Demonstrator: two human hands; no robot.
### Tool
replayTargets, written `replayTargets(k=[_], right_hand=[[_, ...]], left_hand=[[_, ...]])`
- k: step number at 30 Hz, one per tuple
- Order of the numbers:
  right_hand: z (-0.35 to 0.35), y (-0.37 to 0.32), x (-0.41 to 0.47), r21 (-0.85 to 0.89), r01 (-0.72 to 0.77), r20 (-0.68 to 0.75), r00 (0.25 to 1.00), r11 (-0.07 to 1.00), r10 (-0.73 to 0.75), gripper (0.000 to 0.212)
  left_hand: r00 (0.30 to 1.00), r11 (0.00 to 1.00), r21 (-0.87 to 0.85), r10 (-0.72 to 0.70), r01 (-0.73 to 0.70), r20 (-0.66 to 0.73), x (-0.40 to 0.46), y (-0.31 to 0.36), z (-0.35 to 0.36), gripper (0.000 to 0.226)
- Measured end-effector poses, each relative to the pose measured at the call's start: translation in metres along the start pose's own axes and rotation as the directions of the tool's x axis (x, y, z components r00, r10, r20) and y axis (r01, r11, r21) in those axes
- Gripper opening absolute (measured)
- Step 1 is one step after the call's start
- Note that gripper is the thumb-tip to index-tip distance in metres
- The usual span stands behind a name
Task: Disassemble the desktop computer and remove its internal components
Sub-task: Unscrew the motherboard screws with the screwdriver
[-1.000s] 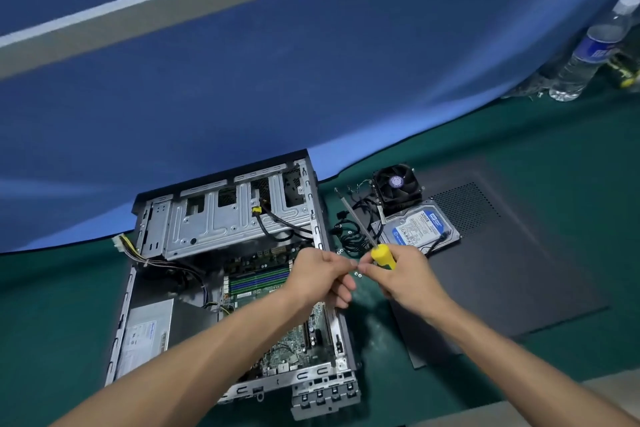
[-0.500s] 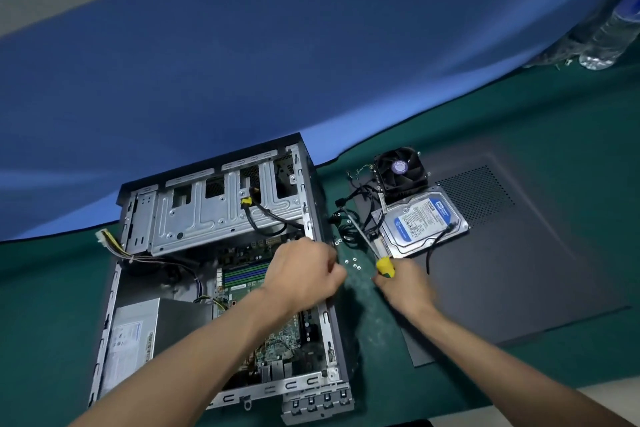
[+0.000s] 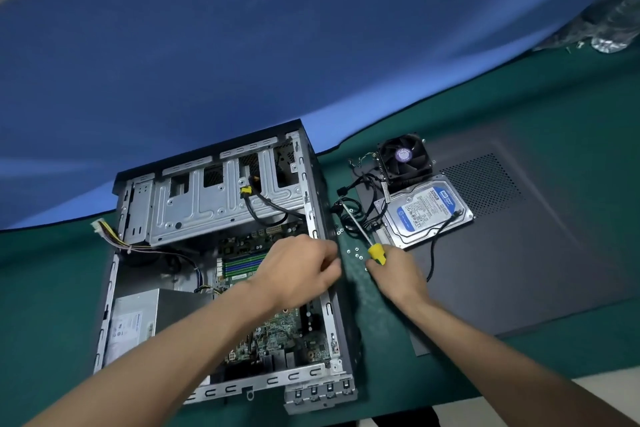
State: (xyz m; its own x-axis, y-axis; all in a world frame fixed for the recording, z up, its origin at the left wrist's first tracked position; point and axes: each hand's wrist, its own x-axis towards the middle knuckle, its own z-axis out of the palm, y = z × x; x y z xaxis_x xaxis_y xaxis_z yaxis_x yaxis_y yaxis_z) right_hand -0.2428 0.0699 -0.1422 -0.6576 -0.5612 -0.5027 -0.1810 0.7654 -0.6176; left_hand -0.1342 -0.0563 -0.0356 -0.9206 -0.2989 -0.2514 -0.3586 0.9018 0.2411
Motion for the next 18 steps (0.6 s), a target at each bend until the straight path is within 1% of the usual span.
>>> replayTargets(k=[3, 4, 5, 7, 8, 10, 12, 14, 16, 18], right_hand=[[-0.022, -0.015, -0.014, 0.104, 0.134, -0.032, 0.991, 0.986, -0.131, 0.011], [-0.030, -0.022, -0.022, 0.107, 0.181, -0.038, 0.983, 0.978, -0.178, 0.012], [-0.037, -0.029, -0.029, 0.088, 0.227, -0.037, 0.974, 0.970, -0.224, 0.015], [-0.050, -0.045, -0.044, 0.009, 0.305, -0.004, 0.952, 0.952, -0.305, 0.023], [-0.055, -0.053, -0.051, -0.030, 0.332, 0.021, 0.943, 0.943, -0.331, 0.024], [-0.061, -0.069, -0.061, -0.110, 0.366, 0.064, 0.930, 0.924, -0.361, 0.024], [-0.062, -0.085, -0.069, -0.208, 0.396, 0.105, 0.918, 0.894, -0.382, 0.023], [-0.056, -0.101, -0.078, -0.257, 0.418, 0.139, 0.908, 0.871, -0.395, 0.023], [-0.045, -0.116, -0.086, -0.269, 0.428, 0.159, 0.903, 0.863, -0.399, 0.022], [-0.031, -0.131, -0.092, -0.301, 0.441, 0.186, 0.897, 0.845, -0.402, 0.021]], left_hand=[[0.997, 1.000, 0.013, 0.007, -0.006, -0.072, -0.005, 0.000, -0.004, 0.013], [0.992, 1.000, 0.027, 0.019, -0.016, -0.127, -0.008, 0.000, -0.006, 0.015], [0.981, 0.997, 0.054, 0.064, -0.054, -0.184, -0.010, -0.001, -0.008, 0.022], [0.947, 0.983, 0.116, 0.172, -0.145, -0.272, -0.012, -0.005, -0.015, 0.033], [0.925, 0.972, 0.149, 0.219, -0.180, -0.310, -0.014, -0.008, -0.021, 0.033], [0.894, 0.955, 0.203, 0.277, -0.216, -0.353, -0.020, -0.016, -0.031, 0.024], [0.879, 0.963, 0.170, 0.262, -0.210, -0.399, -0.030, -0.028, -0.041, 0.027], [0.861, 0.970, 0.136, 0.243, -0.203, -0.446, -0.042, -0.044, -0.049, 0.031], [0.861, 0.964, 0.164, 0.262, -0.211, -0.436, -0.056, -0.064, -0.055, 0.026], [0.854, 0.945, 0.240, 0.306, -0.220, -0.421, -0.072, -0.086, -0.058, 0.015]])
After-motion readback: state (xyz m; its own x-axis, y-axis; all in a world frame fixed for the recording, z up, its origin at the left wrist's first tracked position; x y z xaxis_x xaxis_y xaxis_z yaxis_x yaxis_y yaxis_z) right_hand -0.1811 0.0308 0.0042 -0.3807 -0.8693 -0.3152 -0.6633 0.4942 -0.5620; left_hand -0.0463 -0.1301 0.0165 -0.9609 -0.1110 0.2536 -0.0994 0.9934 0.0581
